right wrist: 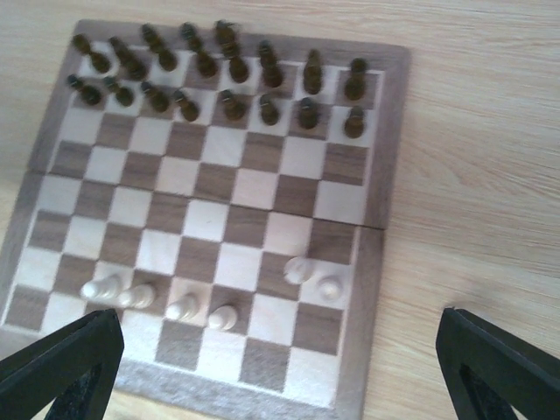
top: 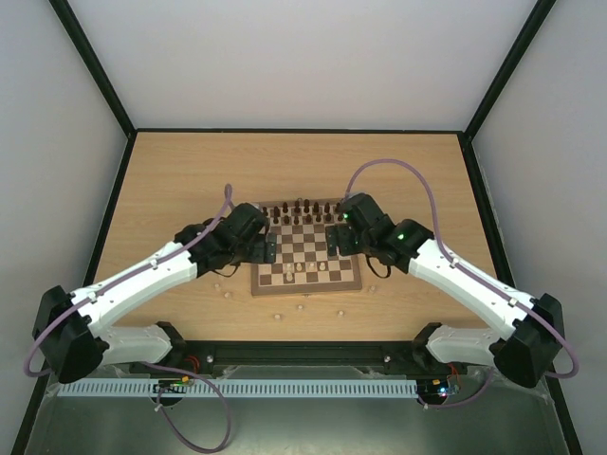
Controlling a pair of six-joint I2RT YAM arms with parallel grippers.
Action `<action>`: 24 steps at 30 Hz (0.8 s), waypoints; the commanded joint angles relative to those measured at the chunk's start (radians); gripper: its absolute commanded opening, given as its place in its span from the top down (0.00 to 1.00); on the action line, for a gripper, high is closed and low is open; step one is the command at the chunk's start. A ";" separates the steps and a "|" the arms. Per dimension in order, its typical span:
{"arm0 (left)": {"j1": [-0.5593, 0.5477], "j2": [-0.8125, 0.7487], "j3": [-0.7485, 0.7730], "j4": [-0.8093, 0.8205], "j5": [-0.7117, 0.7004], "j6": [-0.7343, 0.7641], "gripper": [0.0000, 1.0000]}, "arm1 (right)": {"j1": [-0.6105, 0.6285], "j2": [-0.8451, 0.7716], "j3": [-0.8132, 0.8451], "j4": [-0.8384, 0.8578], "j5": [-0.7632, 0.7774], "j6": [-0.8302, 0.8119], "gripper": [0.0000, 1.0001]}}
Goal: Set up the chess pieces on the board
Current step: Pick up the chess piece at the center of the board.
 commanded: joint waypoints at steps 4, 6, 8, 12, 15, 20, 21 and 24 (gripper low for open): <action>0.049 -0.078 -0.054 0.113 0.059 0.034 0.01 | -0.167 0.046 -0.029 -0.008 -0.040 0.027 0.00; 0.062 -0.099 -0.071 0.124 0.070 0.041 0.01 | -0.205 0.066 -0.033 -0.016 -0.046 0.034 0.03; 0.075 -0.120 -0.085 0.131 0.077 0.048 0.01 | -0.233 0.074 -0.048 -0.014 -0.053 0.045 0.05; 0.096 -0.145 -0.104 0.130 0.085 0.065 0.01 | -0.281 0.071 -0.081 -0.013 -0.070 0.062 0.09; 0.108 -0.166 -0.127 0.141 0.096 0.074 0.01 | -0.289 0.069 -0.082 -0.036 -0.084 0.075 0.15; 0.123 -0.187 -0.144 0.146 0.107 0.086 0.01 | -0.288 0.032 -0.089 -0.064 -0.178 0.097 0.24; 0.123 -0.190 -0.145 0.149 0.111 0.087 0.01 | -0.287 0.021 -0.098 -0.071 -0.190 0.105 0.26; 0.123 -0.199 -0.146 0.146 0.124 0.087 0.01 | -0.262 -0.015 -0.133 -0.086 -0.225 0.143 0.27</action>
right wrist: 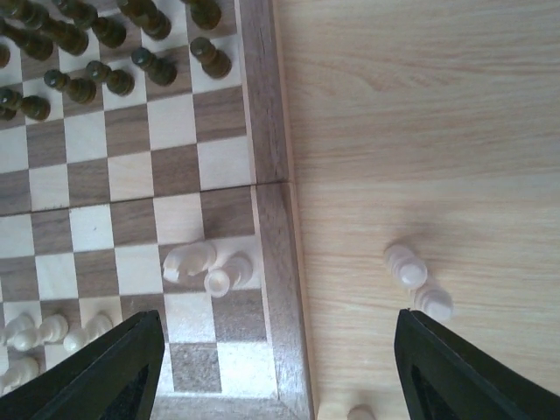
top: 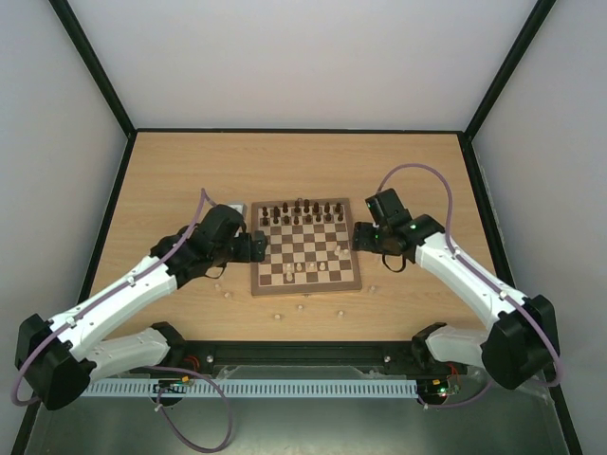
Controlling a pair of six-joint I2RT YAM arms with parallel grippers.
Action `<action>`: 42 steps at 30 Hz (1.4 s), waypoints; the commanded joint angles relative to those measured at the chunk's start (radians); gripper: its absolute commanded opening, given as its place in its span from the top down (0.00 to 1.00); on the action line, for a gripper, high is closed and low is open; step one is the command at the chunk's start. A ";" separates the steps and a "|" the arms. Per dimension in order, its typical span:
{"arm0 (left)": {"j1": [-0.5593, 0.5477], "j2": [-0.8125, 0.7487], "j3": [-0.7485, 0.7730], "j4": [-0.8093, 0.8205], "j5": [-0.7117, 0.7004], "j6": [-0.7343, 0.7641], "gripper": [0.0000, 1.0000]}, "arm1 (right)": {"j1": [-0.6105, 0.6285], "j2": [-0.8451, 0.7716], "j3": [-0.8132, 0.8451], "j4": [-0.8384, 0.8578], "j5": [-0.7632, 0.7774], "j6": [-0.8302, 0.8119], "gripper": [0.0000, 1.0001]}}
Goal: Set up the chess pieces on the board
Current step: Pick up the chess piece at the center of the board.
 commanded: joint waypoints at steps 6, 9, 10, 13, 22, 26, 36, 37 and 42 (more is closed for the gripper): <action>0.006 -0.066 -0.010 0.009 0.035 0.022 0.01 | 0.167 -0.089 -0.091 -0.147 0.004 0.185 0.28; 0.006 -0.069 -0.015 0.017 0.042 0.026 0.01 | 0.221 -0.093 -0.115 -0.186 0.072 0.249 0.28; 0.006 -0.066 -0.018 0.021 0.043 0.029 0.01 | 0.231 -0.097 -0.122 -0.198 0.086 0.265 0.29; 0.006 -0.061 -0.017 0.024 0.047 0.029 0.01 | 0.247 -0.108 -0.134 -0.244 0.145 0.300 0.31; 0.006 -0.066 -0.027 0.035 0.050 0.033 0.01 | 0.247 -0.068 -0.184 -0.234 0.130 0.302 0.44; 0.006 -0.062 -0.028 0.037 0.055 0.034 0.01 | 0.249 -0.069 -0.208 -0.228 0.124 0.308 0.49; 0.006 -0.064 -0.028 0.037 0.058 0.036 0.01 | 0.252 -0.042 -0.225 -0.206 0.108 0.310 0.58; 0.006 -0.064 -0.028 0.037 0.058 0.035 0.01 | 0.252 -0.035 -0.224 -0.200 0.105 0.308 0.60; 0.006 -0.066 -0.029 0.035 0.056 0.034 0.01 | 0.257 -0.007 -0.223 -0.188 0.101 0.305 0.64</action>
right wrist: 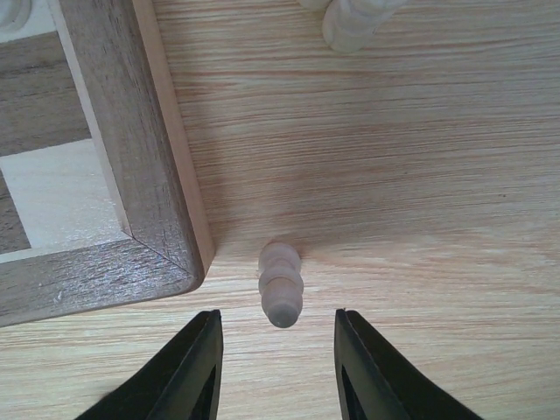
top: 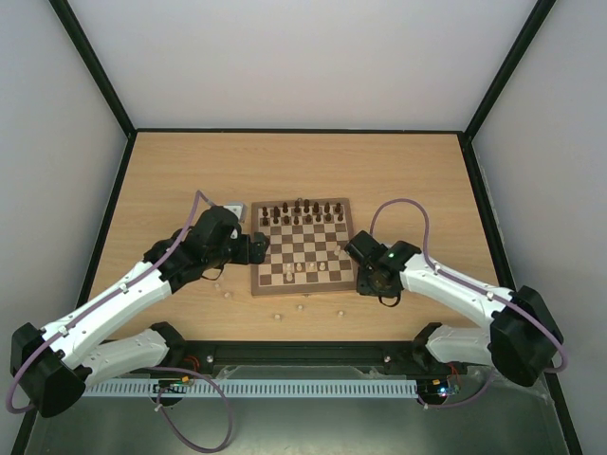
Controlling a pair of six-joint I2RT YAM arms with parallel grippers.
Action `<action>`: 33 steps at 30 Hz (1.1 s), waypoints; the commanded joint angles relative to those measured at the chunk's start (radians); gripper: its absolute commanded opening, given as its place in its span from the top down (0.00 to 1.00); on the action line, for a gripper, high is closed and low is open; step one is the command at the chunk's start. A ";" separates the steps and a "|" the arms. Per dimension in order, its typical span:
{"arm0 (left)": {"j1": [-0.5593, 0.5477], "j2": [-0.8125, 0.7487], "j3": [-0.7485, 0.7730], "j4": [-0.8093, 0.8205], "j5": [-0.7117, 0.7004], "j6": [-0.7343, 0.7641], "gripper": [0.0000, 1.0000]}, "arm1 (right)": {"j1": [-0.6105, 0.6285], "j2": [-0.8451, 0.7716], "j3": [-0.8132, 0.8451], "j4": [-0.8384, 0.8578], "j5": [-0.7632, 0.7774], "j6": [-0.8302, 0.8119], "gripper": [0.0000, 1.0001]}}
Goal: Set up the chess pieces on the board
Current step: Pick up the chess piece at the center of the board.
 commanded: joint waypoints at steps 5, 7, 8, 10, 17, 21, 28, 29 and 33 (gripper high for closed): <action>0.006 -0.014 -0.015 0.011 0.002 0.008 0.01 | 0.008 0.039 -0.009 -0.014 -0.001 0.010 0.66; 0.006 -0.018 -0.016 0.012 0.003 0.009 0.01 | 0.008 0.048 -0.009 -0.011 -0.003 0.010 0.69; 0.006 -0.020 -0.016 0.012 0.003 0.009 0.01 | 0.008 0.052 -0.010 -0.010 -0.003 0.011 0.70; 0.006 -0.021 -0.015 0.014 0.005 0.008 0.01 | 0.008 0.053 -0.010 -0.013 -0.001 0.011 0.72; 0.006 -0.033 -0.017 0.015 0.009 0.010 0.01 | 0.007 0.067 -0.016 -0.025 0.017 0.026 0.75; 0.006 -0.037 -0.018 0.018 0.011 0.011 0.01 | 0.008 0.083 -0.016 -0.023 0.017 0.026 0.77; 0.006 -0.034 -0.020 0.022 0.020 0.014 0.01 | 0.008 0.087 -0.014 -0.023 0.022 0.028 0.94; 0.006 -0.032 -0.020 0.023 0.021 0.014 0.01 | 0.008 0.083 -0.013 -0.023 0.023 0.028 0.96; 0.006 -0.031 -0.022 0.025 0.019 0.014 0.01 | 0.009 0.058 0.003 -0.034 0.020 0.024 0.99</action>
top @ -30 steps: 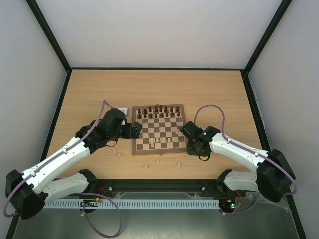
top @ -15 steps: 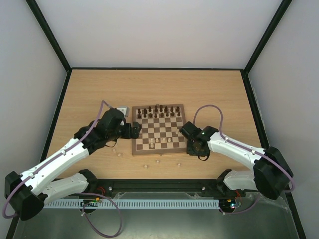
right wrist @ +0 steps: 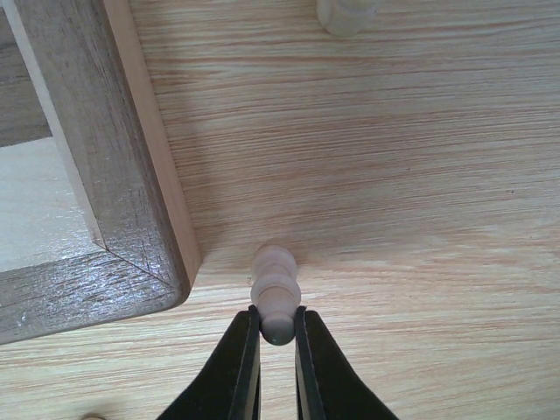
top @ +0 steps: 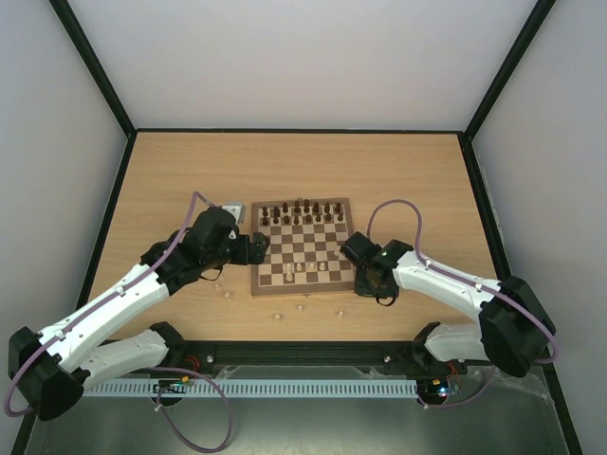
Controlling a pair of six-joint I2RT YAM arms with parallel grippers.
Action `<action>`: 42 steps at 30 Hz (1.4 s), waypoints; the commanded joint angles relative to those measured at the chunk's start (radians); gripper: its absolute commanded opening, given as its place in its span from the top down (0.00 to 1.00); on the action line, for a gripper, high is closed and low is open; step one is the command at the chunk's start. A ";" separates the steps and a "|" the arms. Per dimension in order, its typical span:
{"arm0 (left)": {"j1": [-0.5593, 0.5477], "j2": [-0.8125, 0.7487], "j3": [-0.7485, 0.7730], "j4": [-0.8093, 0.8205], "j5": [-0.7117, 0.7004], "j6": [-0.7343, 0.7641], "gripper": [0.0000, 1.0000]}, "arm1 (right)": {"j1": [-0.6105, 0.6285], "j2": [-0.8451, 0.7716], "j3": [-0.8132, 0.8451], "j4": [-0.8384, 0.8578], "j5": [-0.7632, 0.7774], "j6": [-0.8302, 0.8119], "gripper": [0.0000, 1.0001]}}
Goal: Set up the chess pieces on the board
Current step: Pick up the chess piece at the center of the board, then place the chess piece on the chessboard.
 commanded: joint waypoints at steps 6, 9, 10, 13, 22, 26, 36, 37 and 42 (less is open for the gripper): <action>0.006 -0.007 -0.014 0.009 -0.009 0.008 0.01 | 0.040 -0.019 0.169 -0.161 0.051 -0.021 0.99; 0.006 -0.007 -0.013 0.004 -0.025 0.005 0.01 | 0.065 0.008 0.254 -0.195 0.058 -0.050 0.99; 0.006 -0.008 -0.013 0.003 -0.031 0.002 0.01 | 0.071 0.018 0.274 -0.193 0.051 -0.065 0.99; 0.006 -0.009 -0.010 -0.003 -0.052 -0.006 0.01 | 0.090 0.070 0.330 -0.174 0.012 -0.117 0.99; 0.009 -0.016 -0.002 -0.030 -0.114 -0.030 0.01 | 0.118 0.218 0.431 -0.135 -0.069 -0.240 0.99; 0.011 -0.021 -0.003 -0.032 -0.131 -0.037 0.01 | 0.130 0.247 0.443 -0.125 -0.099 -0.272 0.98; 0.012 -0.028 -0.003 -0.037 -0.134 -0.040 0.01 | 0.181 0.320 0.446 -0.097 -0.119 -0.276 0.98; 0.012 -0.027 -0.004 -0.037 -0.134 -0.041 0.01 | 0.182 0.323 0.446 -0.092 -0.119 -0.277 0.98; 0.011 -0.031 -0.003 -0.036 -0.134 -0.040 0.01 | 0.182 0.337 0.456 -0.079 -0.113 -0.283 0.98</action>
